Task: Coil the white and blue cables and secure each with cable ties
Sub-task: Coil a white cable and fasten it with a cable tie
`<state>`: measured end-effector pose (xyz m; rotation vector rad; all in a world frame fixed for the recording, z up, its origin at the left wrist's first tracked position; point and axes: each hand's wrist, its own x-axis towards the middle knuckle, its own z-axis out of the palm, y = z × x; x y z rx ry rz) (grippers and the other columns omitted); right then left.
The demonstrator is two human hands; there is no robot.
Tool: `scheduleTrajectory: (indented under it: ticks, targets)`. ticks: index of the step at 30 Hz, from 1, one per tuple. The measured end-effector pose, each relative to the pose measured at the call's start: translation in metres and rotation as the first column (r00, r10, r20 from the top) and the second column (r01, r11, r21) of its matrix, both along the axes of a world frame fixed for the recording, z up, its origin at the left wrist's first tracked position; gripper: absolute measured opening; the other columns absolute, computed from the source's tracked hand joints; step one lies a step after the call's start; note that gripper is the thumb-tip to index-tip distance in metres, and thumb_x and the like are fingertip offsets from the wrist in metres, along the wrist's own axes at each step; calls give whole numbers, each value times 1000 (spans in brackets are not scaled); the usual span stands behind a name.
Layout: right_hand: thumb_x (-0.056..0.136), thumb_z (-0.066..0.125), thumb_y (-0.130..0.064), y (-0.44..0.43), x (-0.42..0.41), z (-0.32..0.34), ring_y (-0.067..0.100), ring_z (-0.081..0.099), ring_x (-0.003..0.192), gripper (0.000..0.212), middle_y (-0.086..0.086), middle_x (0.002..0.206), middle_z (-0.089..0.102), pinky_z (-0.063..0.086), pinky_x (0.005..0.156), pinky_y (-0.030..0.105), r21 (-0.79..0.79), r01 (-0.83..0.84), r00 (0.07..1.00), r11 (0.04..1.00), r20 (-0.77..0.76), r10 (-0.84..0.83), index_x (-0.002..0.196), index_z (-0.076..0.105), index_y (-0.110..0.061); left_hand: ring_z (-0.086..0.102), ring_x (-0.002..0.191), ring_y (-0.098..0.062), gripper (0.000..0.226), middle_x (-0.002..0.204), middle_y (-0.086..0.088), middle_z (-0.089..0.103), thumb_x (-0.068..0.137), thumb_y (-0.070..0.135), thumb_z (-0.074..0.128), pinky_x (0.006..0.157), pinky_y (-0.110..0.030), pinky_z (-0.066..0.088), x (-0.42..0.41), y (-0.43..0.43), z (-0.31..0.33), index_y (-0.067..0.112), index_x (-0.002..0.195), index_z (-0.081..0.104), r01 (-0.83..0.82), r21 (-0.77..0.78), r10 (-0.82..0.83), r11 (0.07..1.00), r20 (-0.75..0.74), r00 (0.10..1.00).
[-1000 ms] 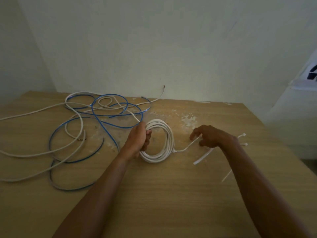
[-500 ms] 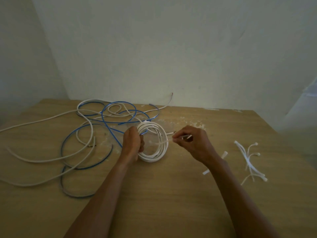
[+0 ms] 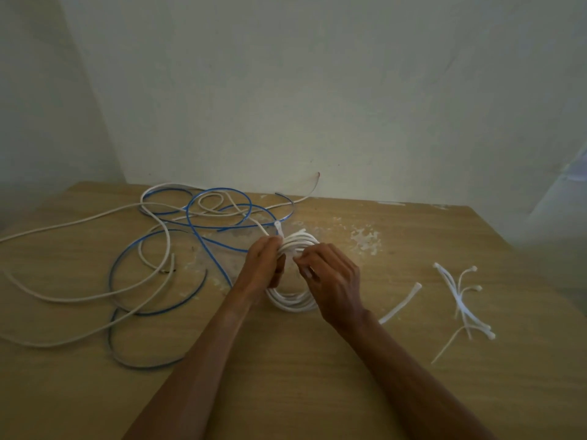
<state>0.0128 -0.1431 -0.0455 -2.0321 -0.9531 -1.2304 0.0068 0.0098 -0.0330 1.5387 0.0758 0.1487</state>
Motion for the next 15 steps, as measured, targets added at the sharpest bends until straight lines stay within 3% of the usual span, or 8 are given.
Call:
scheduleTrajectory:
  ticks: [3,6,11,15]
  targets:
    - [86,78,-10,3,-1,3,16,65,74,6,0,84,69,54,65,33,51,-111,966,993,-229,120,82,73,-10,32,46,-12,35,57,-1,39,107,29,41,44,-23,26,-1,-1,1,18,82,62,15,21,-17,1000,90,996]
    - [82,79,-6,-1,-1,16,6,69,75,12,-9,88,73,57,68,26,314,-196,780,929,-525,341,91,78,-14,37,43,-10,31,54,2,44,108,25,42,43,-23,30,0,-2,2,9,96,66,-46,151,11,988,223,975]
    - [90,70,-4,-12,-7,30,10,62,62,9,-1,88,71,49,47,24,518,-173,656,837,-574,491,96,76,-8,54,57,4,23,61,19,59,105,24,51,57,-14,38,-3,-15,6,22,89,67,-109,334,-33,936,392,919]
    - [84,77,-7,-17,-8,35,14,60,58,13,7,74,75,48,50,27,658,-73,527,749,-612,589,96,73,-8,67,86,-2,17,89,11,72,101,33,57,72,-15,46,-1,-17,3,27,101,73,-184,364,6,913,438,899]
